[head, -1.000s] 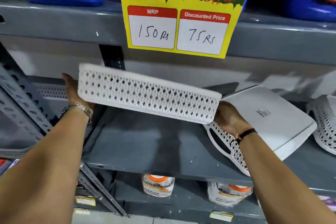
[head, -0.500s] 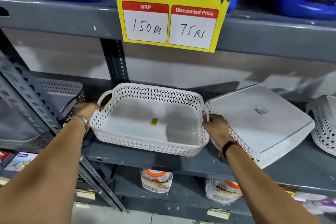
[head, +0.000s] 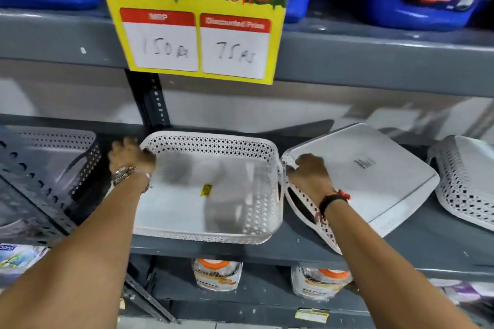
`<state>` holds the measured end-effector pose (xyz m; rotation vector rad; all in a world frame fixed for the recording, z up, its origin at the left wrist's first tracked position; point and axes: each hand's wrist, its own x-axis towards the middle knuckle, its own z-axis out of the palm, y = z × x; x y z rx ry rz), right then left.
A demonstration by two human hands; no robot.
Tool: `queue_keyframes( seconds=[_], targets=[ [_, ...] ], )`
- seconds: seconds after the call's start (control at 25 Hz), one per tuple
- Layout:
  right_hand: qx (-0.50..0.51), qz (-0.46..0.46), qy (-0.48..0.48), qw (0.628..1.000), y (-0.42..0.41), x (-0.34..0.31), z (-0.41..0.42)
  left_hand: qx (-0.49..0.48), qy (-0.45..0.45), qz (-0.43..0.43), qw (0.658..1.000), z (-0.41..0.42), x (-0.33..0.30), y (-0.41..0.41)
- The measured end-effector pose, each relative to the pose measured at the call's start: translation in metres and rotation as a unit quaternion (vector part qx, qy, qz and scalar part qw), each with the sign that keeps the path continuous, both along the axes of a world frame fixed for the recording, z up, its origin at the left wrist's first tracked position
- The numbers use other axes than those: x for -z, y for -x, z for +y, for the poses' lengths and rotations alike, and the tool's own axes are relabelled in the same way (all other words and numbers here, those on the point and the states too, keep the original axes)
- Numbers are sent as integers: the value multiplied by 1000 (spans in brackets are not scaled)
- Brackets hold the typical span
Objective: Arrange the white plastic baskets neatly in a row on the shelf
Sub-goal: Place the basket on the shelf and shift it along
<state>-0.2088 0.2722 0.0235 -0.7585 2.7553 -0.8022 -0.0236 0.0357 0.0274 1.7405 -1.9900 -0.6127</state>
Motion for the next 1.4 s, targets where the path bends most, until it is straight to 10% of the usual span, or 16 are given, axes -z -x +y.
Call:
queue_keyframes(
  seconds=[0.2,0.36,0.64,0.8,0.92,1.0,1.16,1.28,1.4],
  targets=[
    [48,124,28,991,79,-28,65,178,41,91,979,86,-27,105],
    [60,117,-18,991,162,-17,141,255,-126,101,953,163,-15,177],
    [-27,-20,-61,998,232,2,194,160,-249,-120,948,234,10,192],
    [-7,-136,-8,991,249,16,192,85,-455,48,885,236,19,198],
    [55,-143,87,984,249,16,196,65,-414,136,898,229,15,213],
    [116,-173,315,926,243,6,202,78,-327,286,897,224,0,224],
    [72,-333,535,773,234,-14,225,161,-380,561,717,218,-35,216],
    [26,-445,538,716,213,-1,247,246,-406,491,730,224,-42,190],
    [27,-458,473,752,199,21,264,229,-391,435,778,218,-25,176]
  ],
)
